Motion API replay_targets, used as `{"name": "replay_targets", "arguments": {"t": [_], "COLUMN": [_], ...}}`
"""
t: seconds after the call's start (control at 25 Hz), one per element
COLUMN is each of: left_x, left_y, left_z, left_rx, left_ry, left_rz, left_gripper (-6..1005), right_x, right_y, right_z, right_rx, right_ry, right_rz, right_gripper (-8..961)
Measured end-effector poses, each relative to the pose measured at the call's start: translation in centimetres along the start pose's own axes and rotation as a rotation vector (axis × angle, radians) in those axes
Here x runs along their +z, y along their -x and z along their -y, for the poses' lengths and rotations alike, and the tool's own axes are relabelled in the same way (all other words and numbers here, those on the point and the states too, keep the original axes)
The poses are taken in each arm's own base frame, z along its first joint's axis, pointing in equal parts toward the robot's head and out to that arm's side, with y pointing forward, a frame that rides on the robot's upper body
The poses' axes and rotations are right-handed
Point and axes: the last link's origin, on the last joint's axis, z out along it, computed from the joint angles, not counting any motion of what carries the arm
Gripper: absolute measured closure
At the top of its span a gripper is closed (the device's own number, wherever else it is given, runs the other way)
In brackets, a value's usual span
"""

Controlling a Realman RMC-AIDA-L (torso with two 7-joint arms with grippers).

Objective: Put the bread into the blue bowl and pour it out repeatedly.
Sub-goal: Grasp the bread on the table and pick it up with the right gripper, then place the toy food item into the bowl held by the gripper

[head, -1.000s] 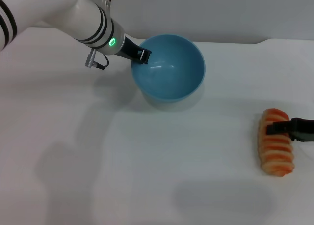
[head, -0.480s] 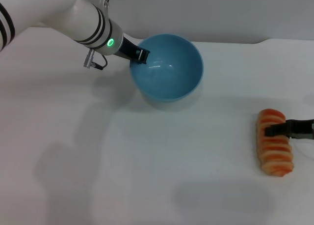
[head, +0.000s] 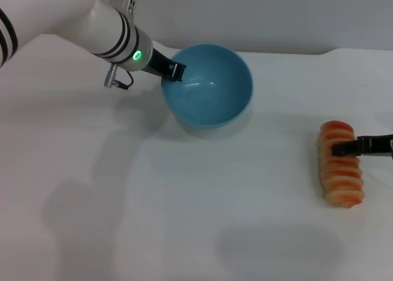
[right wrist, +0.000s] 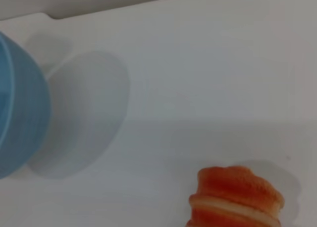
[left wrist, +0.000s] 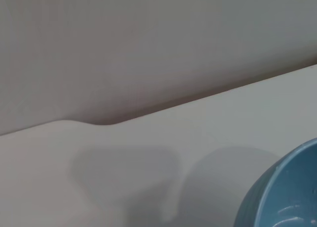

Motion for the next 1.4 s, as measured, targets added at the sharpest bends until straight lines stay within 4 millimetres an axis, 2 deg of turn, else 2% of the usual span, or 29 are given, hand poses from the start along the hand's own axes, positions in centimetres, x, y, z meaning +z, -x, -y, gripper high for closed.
{"name": "replay_targets", "arguments": {"t": [0.16, 0.32, 0.4, 0.68, 0.8, 0.84, 1.0, 1.16, 1.4], "left_x": [0.1, 0.1, 0.1, 0.1, 0.1, 0.1, 0.1, 0.2, 0.6], "left_y": [0.1, 0.2, 0.2, 0.1, 0.3, 0.4, 0.6, 0.8, 1.2], "left_z": [0.1, 0.0, 0.1, 0.0, -0.2, -0.3, -0.9, -2.4, -4.1], "left_rx": [-0.003, -0.009, -0.011, -0.015, -0.008, -0.004, 0.006, 0.018, 0.050], "left_ry": [-0.003, -0.001, -0.001, 0.002, 0.010, 0.013, 0.033, 0.080, 0.122], "left_rz": [-0.002, -0.001, -0.002, -0.001, 0.022, 0.031, 0.048, 0.064, 0.071], "left_gripper": [1001, 1001, 1001, 1001, 1000, 1000, 1000, 1000, 1001], "right_x": [-0.2, -0.8, -1.4, -2.7, -4.0, -4.0, -5.2, -4.8, -2.1], "right_y": [0.5, 1.9, 2.6, 4.4, 6.4, 6.4, 8.4, 9.5, 9.5], "right_z": [-0.4, -1.3, -1.8, -3.0, -4.8, -4.8, -7.0, -9.4, -11.9], "right_rx": [-0.055, -0.099, -0.123, -0.202, -0.264, -0.264, -0.331, -0.411, -0.440], "right_ry": [-0.001, 0.018, 0.027, 0.031, 0.061, 0.061, 0.098, 0.163, 0.257], "right_rz": [0.000, 0.043, 0.073, 0.121, 0.199, 0.199, 0.269, 0.319, 0.349], "right_gripper": [494, 511, 558, 618, 652, 658, 681, 711, 742]}}
